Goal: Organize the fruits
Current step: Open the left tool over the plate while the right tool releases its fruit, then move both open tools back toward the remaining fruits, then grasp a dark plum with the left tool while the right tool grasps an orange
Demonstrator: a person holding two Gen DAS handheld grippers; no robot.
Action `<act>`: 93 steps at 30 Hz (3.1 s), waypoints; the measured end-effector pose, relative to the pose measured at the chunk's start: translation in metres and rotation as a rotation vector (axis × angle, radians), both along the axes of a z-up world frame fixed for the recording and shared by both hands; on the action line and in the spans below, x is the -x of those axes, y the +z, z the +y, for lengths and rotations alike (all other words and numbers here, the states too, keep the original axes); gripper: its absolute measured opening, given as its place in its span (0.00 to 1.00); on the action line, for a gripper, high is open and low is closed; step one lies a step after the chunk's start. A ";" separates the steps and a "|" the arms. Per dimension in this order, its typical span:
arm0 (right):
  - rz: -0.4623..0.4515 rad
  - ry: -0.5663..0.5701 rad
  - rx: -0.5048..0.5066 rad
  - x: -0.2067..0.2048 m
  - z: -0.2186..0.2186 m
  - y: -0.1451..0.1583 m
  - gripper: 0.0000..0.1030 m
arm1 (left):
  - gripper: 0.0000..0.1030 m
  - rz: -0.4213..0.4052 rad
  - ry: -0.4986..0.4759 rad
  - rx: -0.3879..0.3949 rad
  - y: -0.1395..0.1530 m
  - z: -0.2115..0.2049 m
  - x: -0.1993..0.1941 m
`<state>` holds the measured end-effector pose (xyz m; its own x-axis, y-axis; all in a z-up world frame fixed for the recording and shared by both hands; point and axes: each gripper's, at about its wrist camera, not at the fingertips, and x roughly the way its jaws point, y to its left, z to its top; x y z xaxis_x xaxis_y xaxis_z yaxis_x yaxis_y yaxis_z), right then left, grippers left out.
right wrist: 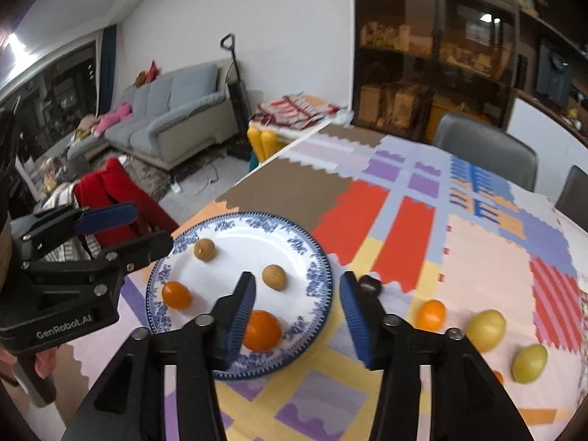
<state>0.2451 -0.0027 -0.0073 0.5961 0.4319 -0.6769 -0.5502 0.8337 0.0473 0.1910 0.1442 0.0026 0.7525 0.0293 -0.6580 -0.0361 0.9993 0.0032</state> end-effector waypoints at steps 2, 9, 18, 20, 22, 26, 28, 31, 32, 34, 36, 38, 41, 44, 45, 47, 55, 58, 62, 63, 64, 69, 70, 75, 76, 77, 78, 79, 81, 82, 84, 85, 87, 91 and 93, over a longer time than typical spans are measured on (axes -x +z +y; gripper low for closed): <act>-0.022 -0.020 -0.009 0.008 -0.012 0.007 0.51 | 0.59 -0.012 -0.010 0.005 0.005 -0.008 0.006; -0.059 -0.109 -0.036 0.028 -0.055 0.021 0.61 | 0.64 -0.055 -0.056 0.013 0.019 -0.043 0.022; -0.104 -0.202 -0.034 0.054 -0.105 0.030 0.63 | 0.71 -0.076 -0.126 0.001 0.024 -0.090 0.032; -0.118 -0.223 -0.033 0.058 -0.115 0.030 0.63 | 0.74 -0.076 -0.132 0.007 0.023 -0.096 0.033; -0.133 -0.244 -0.026 0.062 -0.125 0.030 0.63 | 0.75 -0.073 -0.143 0.015 0.020 -0.105 0.033; -0.140 -0.277 -0.018 0.067 -0.142 0.026 0.64 | 0.76 -0.062 -0.156 0.015 0.014 -0.120 0.031; -0.129 -0.287 -0.019 0.066 -0.149 0.023 0.64 | 0.77 -0.051 -0.166 0.018 0.009 -0.127 0.028; -0.109 -0.310 -0.019 0.065 -0.160 0.016 0.64 | 0.77 -0.036 -0.180 0.023 0.001 -0.136 0.024; -0.101 -0.317 -0.021 0.064 -0.164 0.014 0.64 | 0.77 -0.030 -0.185 0.018 -0.002 -0.139 0.021; -0.083 -0.333 -0.022 0.062 -0.170 0.009 0.64 | 0.77 -0.023 -0.194 0.018 -0.008 -0.145 0.018; -0.077 -0.349 -0.006 0.060 -0.176 0.003 0.64 | 0.77 -0.008 -0.211 0.027 -0.016 -0.149 0.013; -0.074 -0.362 0.010 0.058 -0.181 -0.002 0.64 | 0.77 0.006 -0.224 0.039 -0.022 -0.154 0.007; -0.054 -0.370 0.015 0.054 -0.186 -0.010 0.64 | 0.77 0.032 -0.241 0.061 -0.034 -0.159 -0.003; -0.027 -0.372 0.018 0.049 -0.190 -0.020 0.64 | 0.77 0.058 -0.253 0.073 -0.047 -0.164 -0.012; -0.015 -0.372 0.018 0.047 -0.191 -0.025 0.64 | 0.77 0.067 -0.255 0.076 -0.051 -0.166 -0.015; 0.000 -0.373 0.021 0.044 -0.193 -0.031 0.64 | 0.77 0.078 -0.259 0.081 -0.057 -0.167 -0.020; 0.083 -0.369 0.011 0.023 -0.195 -0.061 0.64 | 0.70 0.145 -0.267 0.075 -0.086 -0.175 -0.042; 0.105 -0.367 0.013 0.015 -0.196 -0.070 0.64 | 0.68 0.164 -0.267 0.076 -0.094 -0.176 -0.050; 0.133 -0.374 0.012 0.003 -0.196 -0.081 0.63 | 0.62 0.195 -0.276 0.097 -0.101 -0.177 -0.059; 0.139 -0.373 0.006 0.000 -0.196 -0.083 0.63 | 0.62 0.202 -0.278 0.099 -0.103 -0.178 -0.061; 0.142 -0.374 0.003 -0.001 -0.196 -0.084 0.63 | 0.61 0.206 -0.279 0.098 -0.104 -0.180 -0.062; 0.160 -0.378 -0.009 -0.012 -0.196 -0.091 0.61 | 0.50 0.225 -0.297 0.097 -0.110 -0.186 -0.067; 0.164 -0.378 -0.009 -0.014 -0.196 -0.093 0.60 | 0.48 0.226 -0.299 0.094 -0.111 -0.187 -0.068; 0.181 -0.361 -0.014 -0.023 -0.193 -0.099 0.51 | 0.34 0.229 -0.310 0.086 -0.111 -0.190 -0.071; 0.184 -0.354 -0.016 -0.024 -0.192 -0.100 0.51 | 0.32 0.230 -0.309 0.088 -0.111 -0.190 -0.071; 0.187 -0.353 -0.013 -0.025 -0.192 -0.101 0.50 | 0.27 0.232 -0.308 0.091 -0.111 -0.190 -0.072; 0.191 -0.348 -0.007 -0.026 -0.190 -0.103 0.47 | 0.27 0.238 -0.308 0.101 -0.111 -0.188 -0.073; 0.189 -0.342 -0.014 -0.026 -0.189 -0.103 0.45 | 0.27 0.240 -0.307 0.108 -0.111 -0.188 -0.074; 0.186 -0.342 -0.015 -0.025 -0.188 -0.103 0.41 | 0.27 0.242 -0.307 0.120 -0.110 -0.186 -0.074; 0.186 -0.341 -0.013 -0.025 -0.188 -0.103 0.41 | 0.27 0.240 -0.306 0.124 -0.109 -0.186 -0.073; 0.185 -0.342 -0.014 -0.024 -0.188 -0.102 0.41 | 0.27 0.233 -0.305 0.124 -0.106 -0.185 -0.071; 0.185 -0.341 -0.022 -0.022 -0.188 -0.101 0.41 | 0.27 0.229 -0.305 0.126 -0.104 -0.184 -0.070; 0.181 -0.341 -0.031 -0.020 -0.188 -0.098 0.40 | 0.27 0.220 -0.305 0.128 -0.100 -0.184 -0.067; 0.160 -0.331 -0.040 -0.011 -0.186 -0.088 0.40 | 0.27 0.196 -0.300 0.123 -0.089 -0.182 -0.059; 0.148 -0.323 -0.048 -0.005 -0.184 -0.080 0.40 | 0.27 0.183 -0.299 0.126 -0.083 -0.180 -0.055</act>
